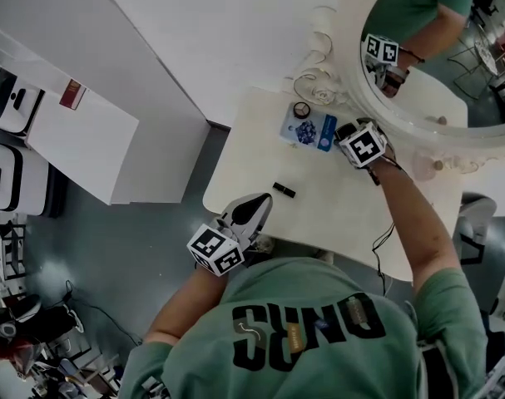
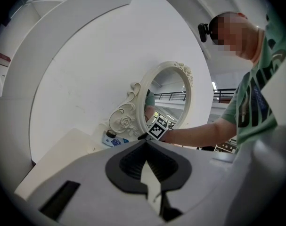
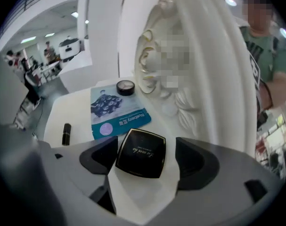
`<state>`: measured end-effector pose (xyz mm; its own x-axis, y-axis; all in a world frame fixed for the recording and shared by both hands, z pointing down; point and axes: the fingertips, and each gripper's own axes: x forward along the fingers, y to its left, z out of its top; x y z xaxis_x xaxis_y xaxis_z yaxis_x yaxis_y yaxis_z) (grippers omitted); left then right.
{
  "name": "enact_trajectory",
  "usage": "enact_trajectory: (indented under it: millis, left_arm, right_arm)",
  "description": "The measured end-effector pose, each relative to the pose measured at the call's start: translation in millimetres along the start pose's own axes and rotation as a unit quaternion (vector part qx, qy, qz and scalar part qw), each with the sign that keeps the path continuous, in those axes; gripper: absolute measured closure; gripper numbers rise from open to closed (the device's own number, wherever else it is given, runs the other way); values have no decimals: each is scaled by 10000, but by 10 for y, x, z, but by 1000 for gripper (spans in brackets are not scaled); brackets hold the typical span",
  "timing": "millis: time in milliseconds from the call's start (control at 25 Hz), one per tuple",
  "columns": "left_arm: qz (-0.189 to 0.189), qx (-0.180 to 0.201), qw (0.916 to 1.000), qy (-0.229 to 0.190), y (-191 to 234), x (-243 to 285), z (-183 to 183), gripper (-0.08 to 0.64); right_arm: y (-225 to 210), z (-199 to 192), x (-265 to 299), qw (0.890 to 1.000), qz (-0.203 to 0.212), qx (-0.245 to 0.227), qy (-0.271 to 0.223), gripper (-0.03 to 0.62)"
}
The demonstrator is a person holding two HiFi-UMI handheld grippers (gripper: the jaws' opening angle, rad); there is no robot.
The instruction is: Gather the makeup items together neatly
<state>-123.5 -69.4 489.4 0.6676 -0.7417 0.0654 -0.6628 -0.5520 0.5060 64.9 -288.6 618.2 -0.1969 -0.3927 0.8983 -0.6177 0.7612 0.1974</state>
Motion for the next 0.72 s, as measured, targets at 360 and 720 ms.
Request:
enact_trajectory:
  millis: [360,720]
  left_arm:
    - [-63,-29,9999,82,-60,29,-36,560]
    - [-99,39,9999,44,-117,-7,10,560]
  right_arm:
    - [-39,-42,102,9873,716,1382,-321,267]
    - [1242,-377,-518,9731,1924,-948,-839,268]
